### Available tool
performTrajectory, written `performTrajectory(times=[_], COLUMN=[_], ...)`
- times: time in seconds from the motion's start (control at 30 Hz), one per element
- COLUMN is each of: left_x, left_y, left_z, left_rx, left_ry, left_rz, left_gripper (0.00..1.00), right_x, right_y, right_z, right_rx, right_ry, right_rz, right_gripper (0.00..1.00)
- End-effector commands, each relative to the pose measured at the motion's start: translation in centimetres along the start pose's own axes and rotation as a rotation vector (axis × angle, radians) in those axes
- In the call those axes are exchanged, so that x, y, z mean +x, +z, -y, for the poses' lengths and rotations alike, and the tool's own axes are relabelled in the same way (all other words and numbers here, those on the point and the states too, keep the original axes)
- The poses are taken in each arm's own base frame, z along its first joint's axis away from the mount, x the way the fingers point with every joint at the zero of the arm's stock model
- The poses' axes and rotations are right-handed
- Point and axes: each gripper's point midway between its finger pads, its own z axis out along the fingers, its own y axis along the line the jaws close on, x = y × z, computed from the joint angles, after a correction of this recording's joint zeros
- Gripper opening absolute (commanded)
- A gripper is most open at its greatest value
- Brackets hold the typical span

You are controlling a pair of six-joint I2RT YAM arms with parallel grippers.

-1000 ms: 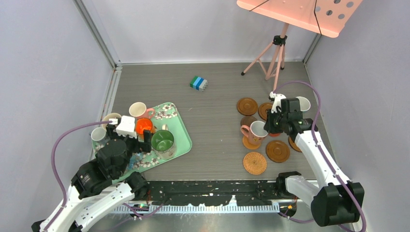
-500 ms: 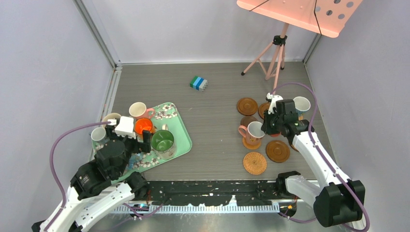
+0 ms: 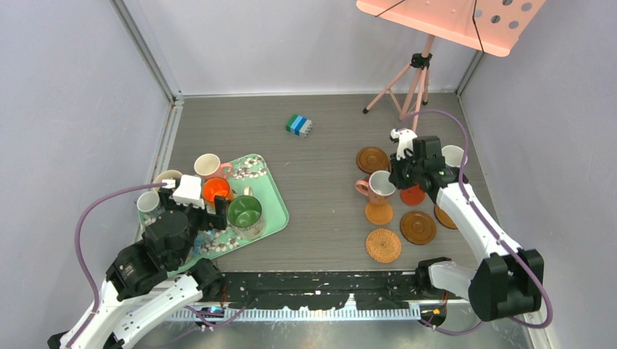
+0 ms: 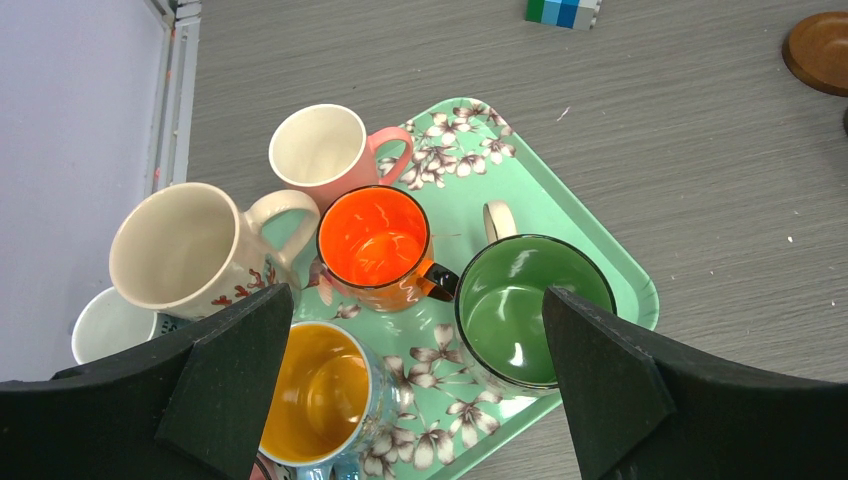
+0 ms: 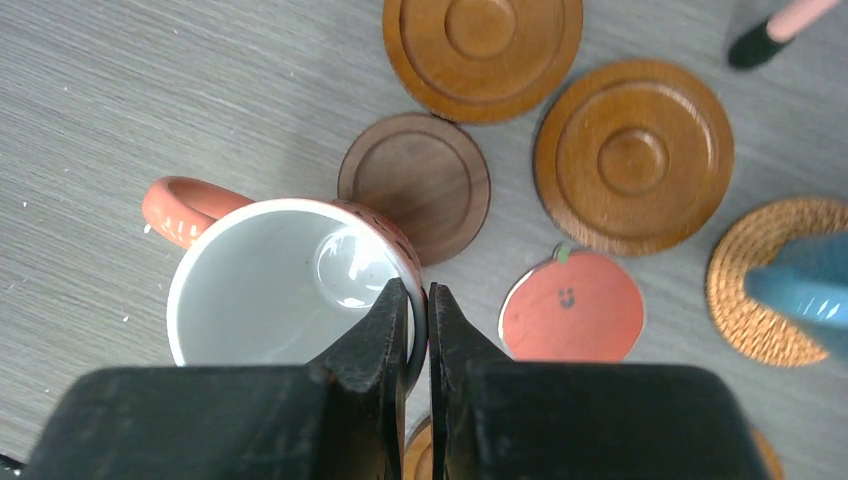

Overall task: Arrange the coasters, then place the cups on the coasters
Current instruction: Place the cup on the coaster.

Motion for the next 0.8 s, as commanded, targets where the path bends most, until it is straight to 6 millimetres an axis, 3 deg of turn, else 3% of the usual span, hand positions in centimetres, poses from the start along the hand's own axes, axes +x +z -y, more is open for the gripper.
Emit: performTrajectory(times=[0.0, 0.47, 0.77], left_x=[-1.0, -0.9, -0.9], left_y=[0.2, 0.3, 0.3], left_z=[0.2, 0.0, 0.0], left_rx=[0.001, -0.012, -0.017], left_ry=[-0.031, -0.02, -0.019], left_rz=[0.037, 0.032, 0.031], left_gripper=[0.99, 0.99, 0.99], right_x=[-6.7, -7.8, -7.2], right_y=[-0.1, 4.0, 4.6], right_z=[0.0, 1.6, 2.3], right_rx=[-0.034, -0.047, -0.051], right_ry=[-0.136, -0.136, -0.129], right_rz=[0.172, 0.118, 0.1], right_gripper=[0.05, 0.05, 0.05])
